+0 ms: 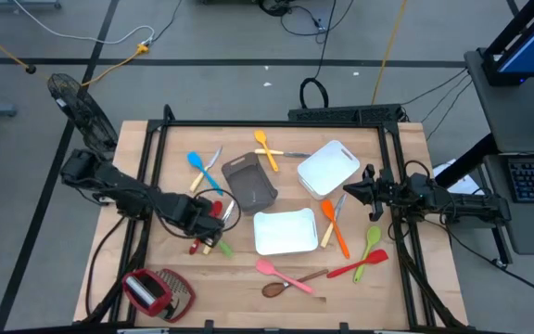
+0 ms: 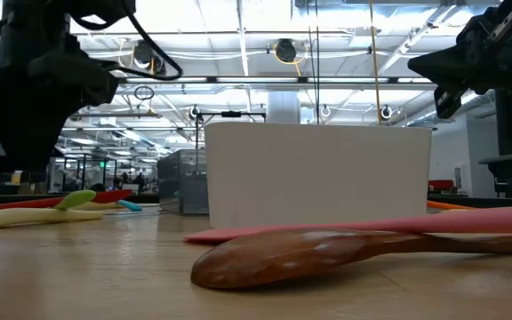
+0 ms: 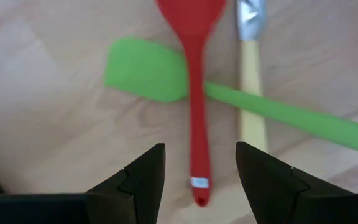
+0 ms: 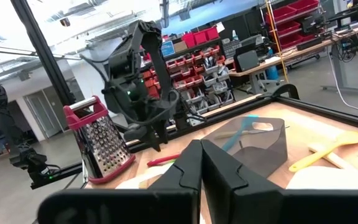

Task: Pick & Place Kitchen Items
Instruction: Put the red serving spoon into the black bin

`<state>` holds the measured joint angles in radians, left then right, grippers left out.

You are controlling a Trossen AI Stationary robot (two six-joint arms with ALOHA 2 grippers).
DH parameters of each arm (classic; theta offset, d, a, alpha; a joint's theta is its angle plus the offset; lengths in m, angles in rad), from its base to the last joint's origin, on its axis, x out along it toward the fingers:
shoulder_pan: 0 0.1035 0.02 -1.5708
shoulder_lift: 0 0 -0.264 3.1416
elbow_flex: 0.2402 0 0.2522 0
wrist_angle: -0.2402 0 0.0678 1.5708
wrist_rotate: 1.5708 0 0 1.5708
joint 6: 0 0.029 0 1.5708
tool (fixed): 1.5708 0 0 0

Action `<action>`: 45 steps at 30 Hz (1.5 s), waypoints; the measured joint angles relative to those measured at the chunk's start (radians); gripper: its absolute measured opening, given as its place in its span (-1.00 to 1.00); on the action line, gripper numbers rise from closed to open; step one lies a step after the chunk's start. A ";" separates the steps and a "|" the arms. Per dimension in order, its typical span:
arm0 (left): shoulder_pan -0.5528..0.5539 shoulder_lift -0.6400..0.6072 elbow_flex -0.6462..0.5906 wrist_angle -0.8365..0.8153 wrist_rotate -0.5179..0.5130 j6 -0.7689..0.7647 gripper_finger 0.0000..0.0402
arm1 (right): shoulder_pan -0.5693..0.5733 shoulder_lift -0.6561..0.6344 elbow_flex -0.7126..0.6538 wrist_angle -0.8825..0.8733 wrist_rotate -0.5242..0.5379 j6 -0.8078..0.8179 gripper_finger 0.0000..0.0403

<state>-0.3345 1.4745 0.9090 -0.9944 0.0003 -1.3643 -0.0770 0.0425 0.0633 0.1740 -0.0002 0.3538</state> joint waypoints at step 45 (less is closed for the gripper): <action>-0.073 0.111 -0.143 0.252 -0.009 0.002 -0.01 | 0.000 0.000 0.000 0.002 0.000 0.000 -1.00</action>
<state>-0.4072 1.5857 0.7662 -0.7424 -0.0086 -1.3626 -0.0772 0.0422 0.0634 0.1756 -0.0002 0.3542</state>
